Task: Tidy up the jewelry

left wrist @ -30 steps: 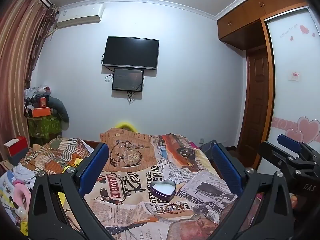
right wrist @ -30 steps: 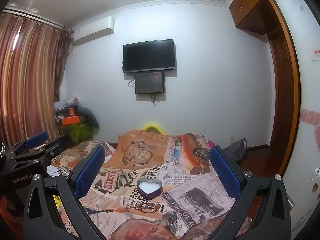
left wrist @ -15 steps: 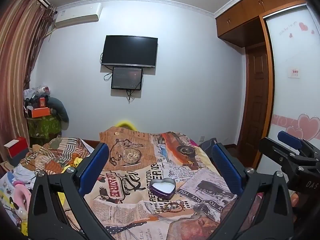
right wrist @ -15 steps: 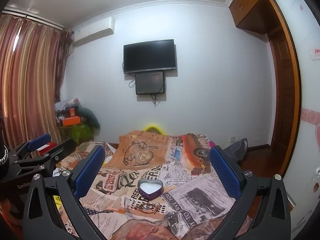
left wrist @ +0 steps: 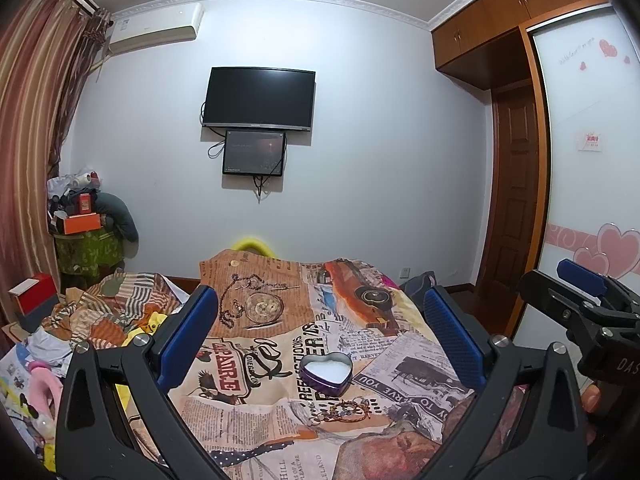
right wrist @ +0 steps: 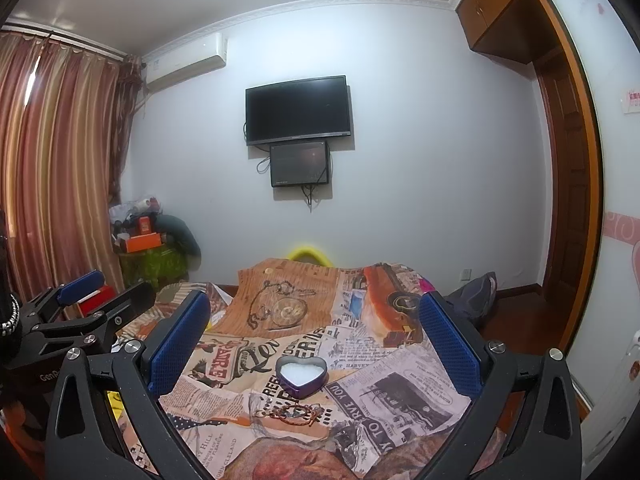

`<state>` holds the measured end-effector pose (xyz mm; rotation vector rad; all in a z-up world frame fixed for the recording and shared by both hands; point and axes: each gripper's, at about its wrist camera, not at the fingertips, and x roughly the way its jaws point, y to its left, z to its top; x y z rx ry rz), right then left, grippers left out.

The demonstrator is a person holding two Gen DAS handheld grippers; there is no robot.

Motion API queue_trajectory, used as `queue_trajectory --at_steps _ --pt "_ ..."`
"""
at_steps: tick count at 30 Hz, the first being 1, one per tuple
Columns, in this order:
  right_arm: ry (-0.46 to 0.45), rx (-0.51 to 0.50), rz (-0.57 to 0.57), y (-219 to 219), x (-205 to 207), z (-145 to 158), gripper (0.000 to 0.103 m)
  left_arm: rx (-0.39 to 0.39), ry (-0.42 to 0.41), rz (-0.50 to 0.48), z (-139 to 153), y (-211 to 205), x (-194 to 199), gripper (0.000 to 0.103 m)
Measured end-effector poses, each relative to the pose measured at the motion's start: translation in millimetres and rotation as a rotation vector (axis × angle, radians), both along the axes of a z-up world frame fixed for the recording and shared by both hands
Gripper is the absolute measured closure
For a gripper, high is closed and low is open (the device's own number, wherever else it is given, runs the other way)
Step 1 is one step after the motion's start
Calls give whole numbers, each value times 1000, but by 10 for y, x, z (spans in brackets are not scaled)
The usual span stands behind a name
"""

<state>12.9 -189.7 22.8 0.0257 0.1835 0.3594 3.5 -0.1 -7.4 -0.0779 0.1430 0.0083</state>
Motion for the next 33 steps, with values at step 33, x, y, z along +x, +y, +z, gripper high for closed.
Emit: queue_trajectory --at_steps 33 --pt "-1 4 1 -6 0 17 0 2 7 3 7 -50 39 0"
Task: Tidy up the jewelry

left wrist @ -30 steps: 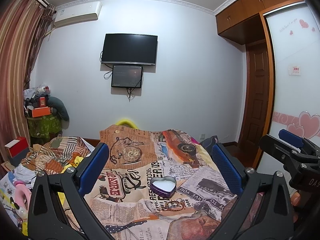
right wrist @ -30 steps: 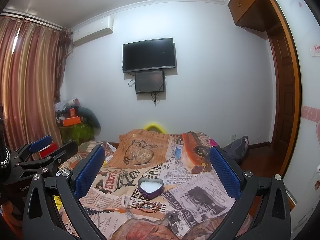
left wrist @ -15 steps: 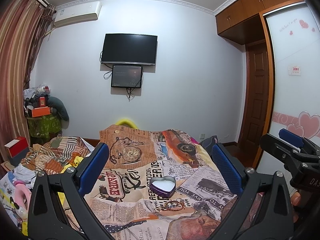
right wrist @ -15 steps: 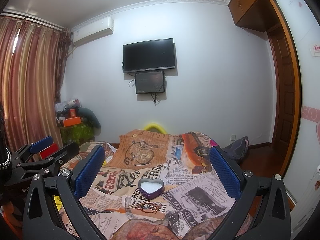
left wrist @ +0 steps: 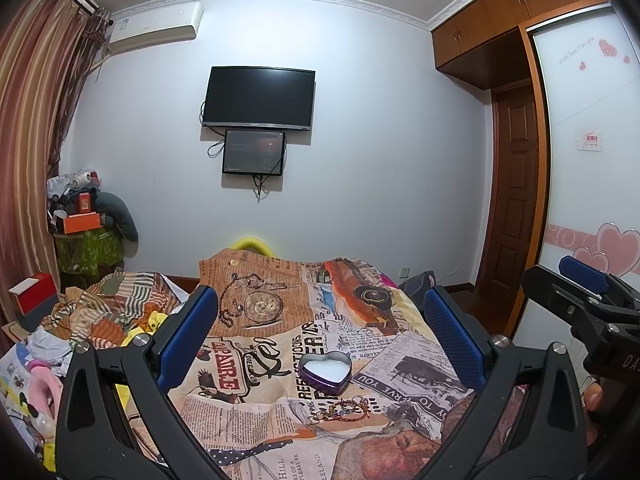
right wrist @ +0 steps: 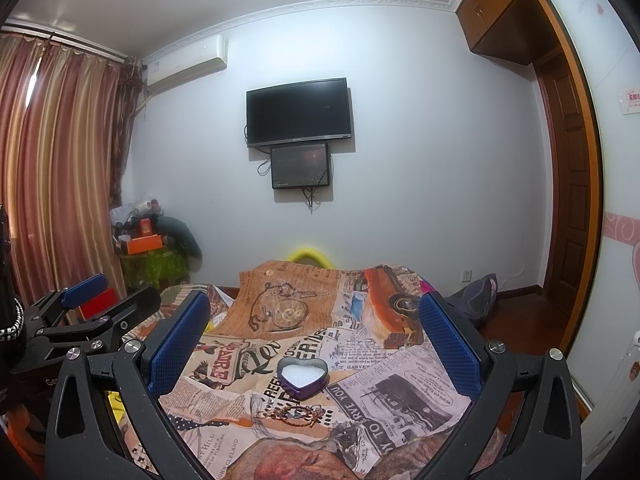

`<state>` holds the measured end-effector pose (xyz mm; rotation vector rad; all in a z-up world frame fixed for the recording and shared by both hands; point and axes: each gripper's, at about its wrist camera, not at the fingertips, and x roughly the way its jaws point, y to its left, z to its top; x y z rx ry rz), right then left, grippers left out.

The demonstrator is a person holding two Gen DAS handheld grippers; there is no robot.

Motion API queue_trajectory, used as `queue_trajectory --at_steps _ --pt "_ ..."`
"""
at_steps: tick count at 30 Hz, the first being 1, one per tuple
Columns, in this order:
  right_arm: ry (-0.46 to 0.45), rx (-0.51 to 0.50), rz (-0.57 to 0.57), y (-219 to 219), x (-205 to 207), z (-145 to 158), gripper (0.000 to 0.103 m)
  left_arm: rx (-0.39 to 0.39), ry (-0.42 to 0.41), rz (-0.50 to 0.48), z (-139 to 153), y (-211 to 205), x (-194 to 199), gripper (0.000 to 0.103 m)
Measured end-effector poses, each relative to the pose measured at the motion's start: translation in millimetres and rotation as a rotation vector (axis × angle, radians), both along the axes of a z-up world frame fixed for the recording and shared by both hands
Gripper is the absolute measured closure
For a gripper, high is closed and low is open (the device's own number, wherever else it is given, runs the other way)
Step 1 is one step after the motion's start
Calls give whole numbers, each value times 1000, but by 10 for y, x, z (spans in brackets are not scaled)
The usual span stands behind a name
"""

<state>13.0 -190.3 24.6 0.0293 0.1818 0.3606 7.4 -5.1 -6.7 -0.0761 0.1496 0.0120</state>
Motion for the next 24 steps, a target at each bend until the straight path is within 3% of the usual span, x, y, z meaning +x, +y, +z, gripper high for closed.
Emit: queue_trajectory --at_steps 24 --pt "29 -4 0 19 100 -9 0 -4 49 0 -99 46 198 0"
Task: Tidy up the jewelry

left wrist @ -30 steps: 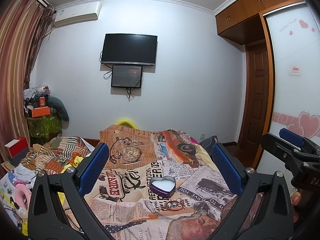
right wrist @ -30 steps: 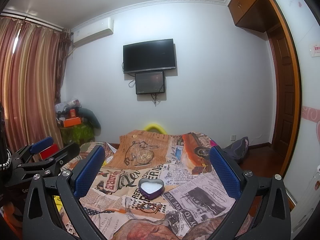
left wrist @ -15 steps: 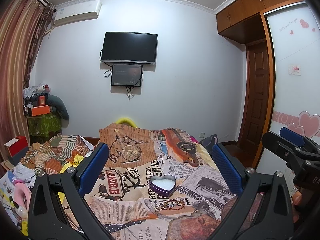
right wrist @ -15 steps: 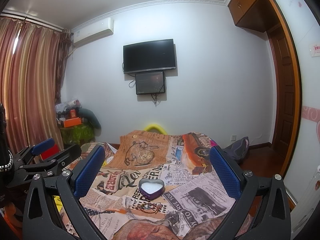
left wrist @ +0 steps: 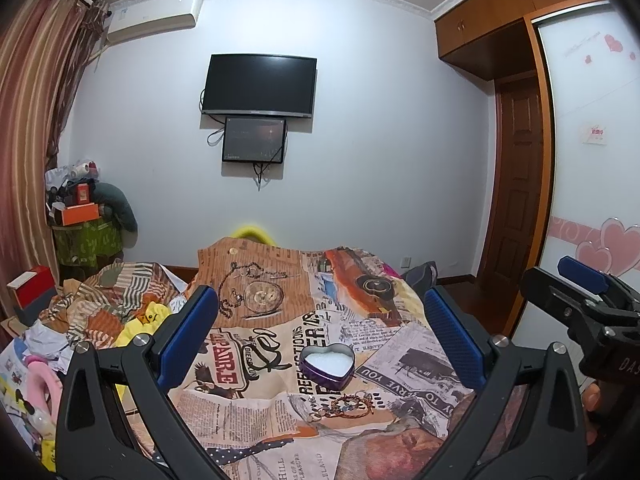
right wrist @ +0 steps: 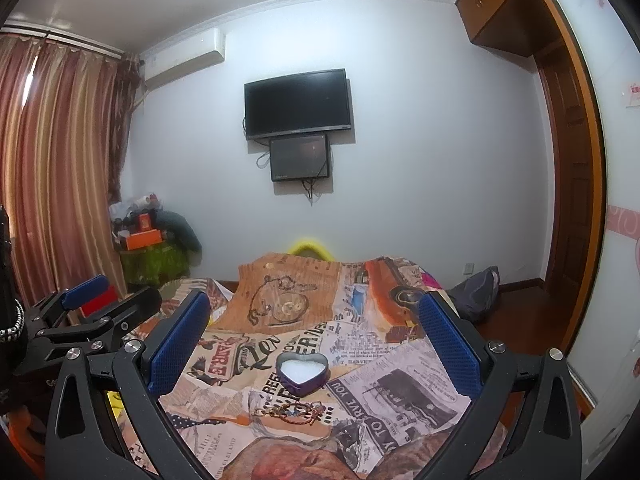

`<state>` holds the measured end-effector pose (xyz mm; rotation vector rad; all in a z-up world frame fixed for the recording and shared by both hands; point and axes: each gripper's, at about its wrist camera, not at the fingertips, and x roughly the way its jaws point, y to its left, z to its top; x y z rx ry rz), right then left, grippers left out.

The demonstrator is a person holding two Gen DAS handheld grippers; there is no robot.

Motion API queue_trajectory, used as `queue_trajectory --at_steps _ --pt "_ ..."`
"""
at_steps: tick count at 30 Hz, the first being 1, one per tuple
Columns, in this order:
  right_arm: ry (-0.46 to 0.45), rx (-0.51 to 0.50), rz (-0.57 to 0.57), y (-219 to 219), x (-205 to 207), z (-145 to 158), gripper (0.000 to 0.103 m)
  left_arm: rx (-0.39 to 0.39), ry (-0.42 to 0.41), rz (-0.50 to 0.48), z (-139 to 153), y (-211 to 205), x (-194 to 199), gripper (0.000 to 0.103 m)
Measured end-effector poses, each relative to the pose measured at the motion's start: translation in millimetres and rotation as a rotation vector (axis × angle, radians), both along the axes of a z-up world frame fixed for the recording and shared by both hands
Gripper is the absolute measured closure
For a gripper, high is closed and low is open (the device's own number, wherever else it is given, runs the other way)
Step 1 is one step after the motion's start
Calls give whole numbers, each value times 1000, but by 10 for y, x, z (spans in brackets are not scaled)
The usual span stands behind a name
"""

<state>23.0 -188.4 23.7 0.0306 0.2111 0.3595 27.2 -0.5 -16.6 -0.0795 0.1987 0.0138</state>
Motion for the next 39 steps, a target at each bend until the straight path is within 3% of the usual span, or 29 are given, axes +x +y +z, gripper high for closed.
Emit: queue_trajectory --at_steps 10,19,21,34,37,39 --pt "89 -24 -6 42 323 -224 0 -14 121 13 -252 91 443 0" --pt "233 -59 -54 -6 753 -605 0 -23 294 51 -733 292 936 1" --pt "268 -78 -64 -9 860 -706 0 -11 336 60 -895 341 1030 10" --pt "492 -189 -6 76 1279 -1365 1 -46 596 -28 -1638 394 1434 33" --pt "546 -193 31 83 1342 -1483 12 -57 648 -58 -1767 349 1497 44" --pt "600 -185 64 92 1402 -1575 26 -69 671 -81 -1829 330 1525 48"
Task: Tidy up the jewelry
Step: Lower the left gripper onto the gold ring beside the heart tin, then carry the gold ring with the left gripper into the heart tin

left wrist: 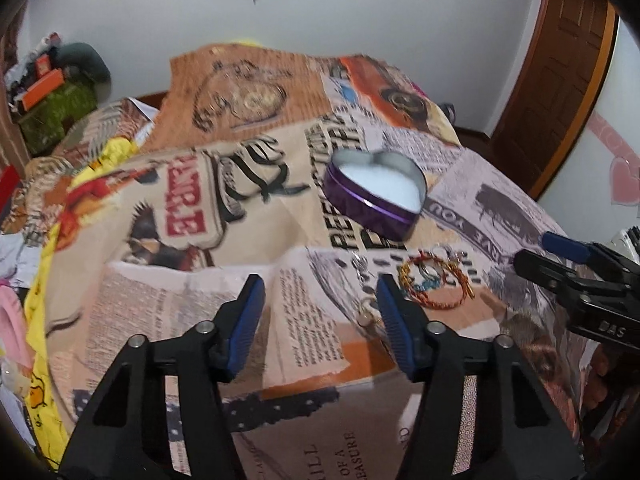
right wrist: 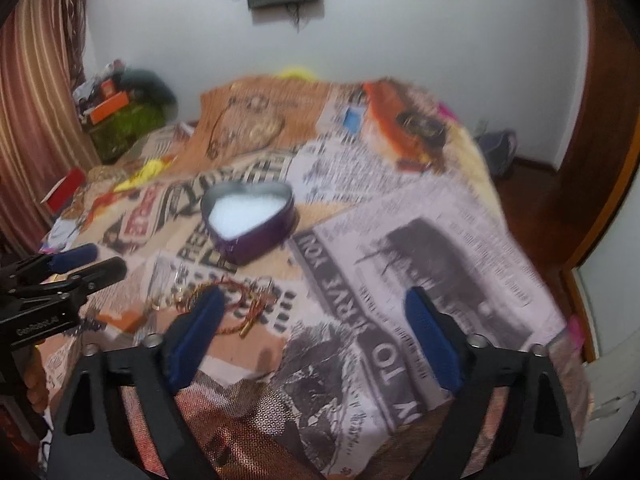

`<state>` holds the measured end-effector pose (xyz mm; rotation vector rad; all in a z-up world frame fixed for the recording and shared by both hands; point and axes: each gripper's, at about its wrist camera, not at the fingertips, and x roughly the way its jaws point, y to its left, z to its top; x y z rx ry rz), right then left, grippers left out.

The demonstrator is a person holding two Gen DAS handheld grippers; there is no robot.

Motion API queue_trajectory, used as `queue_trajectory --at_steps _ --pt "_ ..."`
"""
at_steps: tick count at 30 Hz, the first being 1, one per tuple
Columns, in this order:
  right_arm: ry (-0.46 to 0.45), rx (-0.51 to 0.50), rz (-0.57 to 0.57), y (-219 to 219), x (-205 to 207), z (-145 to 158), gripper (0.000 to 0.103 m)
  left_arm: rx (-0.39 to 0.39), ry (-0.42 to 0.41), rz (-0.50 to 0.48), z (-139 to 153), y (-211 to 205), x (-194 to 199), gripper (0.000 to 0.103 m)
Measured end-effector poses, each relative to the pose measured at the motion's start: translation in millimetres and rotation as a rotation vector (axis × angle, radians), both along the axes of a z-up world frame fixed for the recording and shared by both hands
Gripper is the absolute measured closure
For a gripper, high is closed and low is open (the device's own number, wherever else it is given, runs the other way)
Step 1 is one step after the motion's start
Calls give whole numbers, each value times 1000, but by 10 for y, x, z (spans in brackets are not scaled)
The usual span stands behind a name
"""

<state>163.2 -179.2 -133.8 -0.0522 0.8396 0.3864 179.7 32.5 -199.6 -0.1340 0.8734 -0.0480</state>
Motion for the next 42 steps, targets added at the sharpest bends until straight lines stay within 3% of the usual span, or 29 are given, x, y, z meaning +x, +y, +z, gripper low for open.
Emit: queue_trajectory --at_steps 3,5,8,11,18,25,32,42 --pt "65 15 35 33 82 -118 40 -17 20 -29 -56 -35 14 51" --pt "88 18 59 48 90 -166 43 -19 28 -47 -87 -70 18 52" --pt "99 15 80 74 121 -205 49 -37 41 -76 -120 -112 20 62" --pt "123 19 106 112 182 -235 57 -42 47 -95 -145 -148 28 66" --pt "148 -11 146 255 323 -327 74 -51 57 -130 -198 -200 55 69" --pt "163 -15 174 314 383 -386 81 -45 62 -133 -273 -222 89 77" --pt "169 -16 197 355 391 -430 92 -61 54 -118 -285 -164 93 95" --pt "143 -8 171 312 374 -332 92 -26 19 -106 -167 -177 32 95"
